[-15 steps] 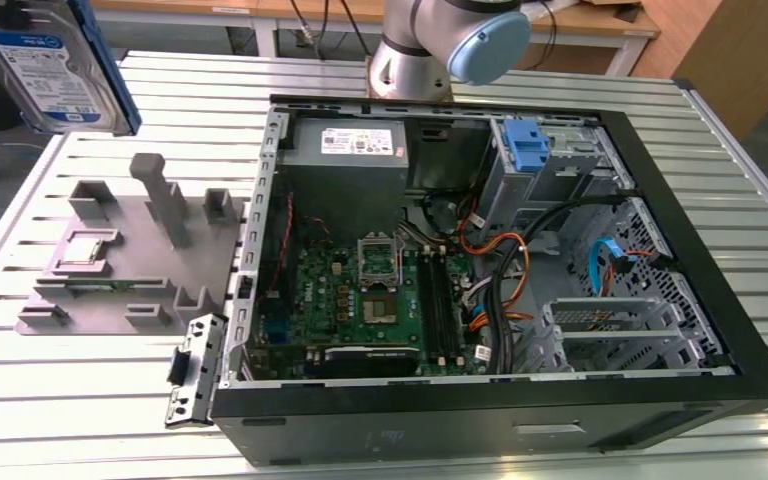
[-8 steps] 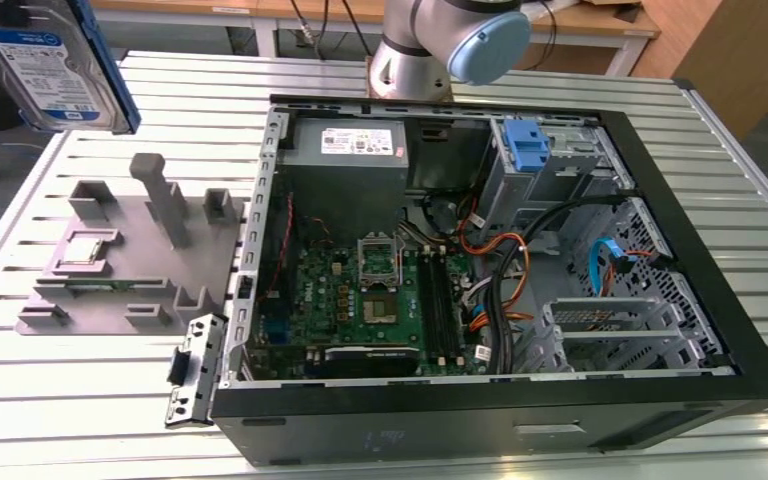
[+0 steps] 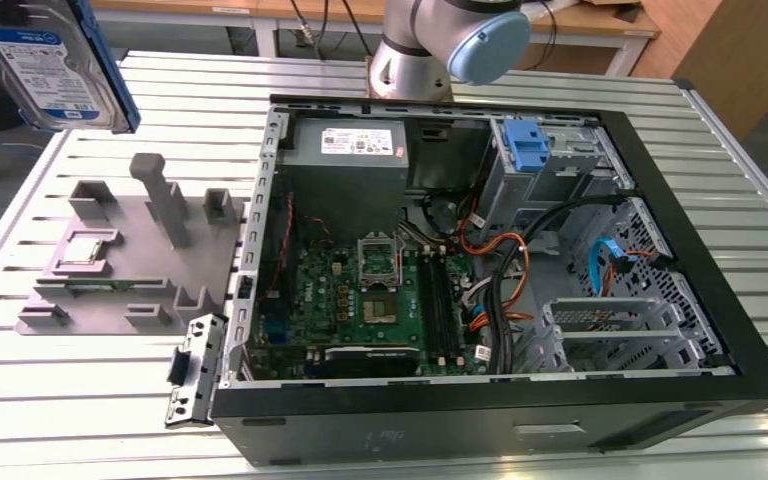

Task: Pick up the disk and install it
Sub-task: 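Pick up the disk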

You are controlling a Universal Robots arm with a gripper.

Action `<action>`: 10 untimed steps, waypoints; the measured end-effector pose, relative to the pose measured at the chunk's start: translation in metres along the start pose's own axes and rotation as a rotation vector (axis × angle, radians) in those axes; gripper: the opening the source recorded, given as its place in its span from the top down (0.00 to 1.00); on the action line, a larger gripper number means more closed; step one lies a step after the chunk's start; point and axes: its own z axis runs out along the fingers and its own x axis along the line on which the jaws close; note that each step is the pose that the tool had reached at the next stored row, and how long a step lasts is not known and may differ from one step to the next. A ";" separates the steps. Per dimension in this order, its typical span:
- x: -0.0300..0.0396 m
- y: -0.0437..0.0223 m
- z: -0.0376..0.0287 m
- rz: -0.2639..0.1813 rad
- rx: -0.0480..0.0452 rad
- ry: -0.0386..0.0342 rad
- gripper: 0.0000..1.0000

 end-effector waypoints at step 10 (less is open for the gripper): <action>-0.0001 0.0000 -0.0017 0.000 -0.0001 0.0000 0.65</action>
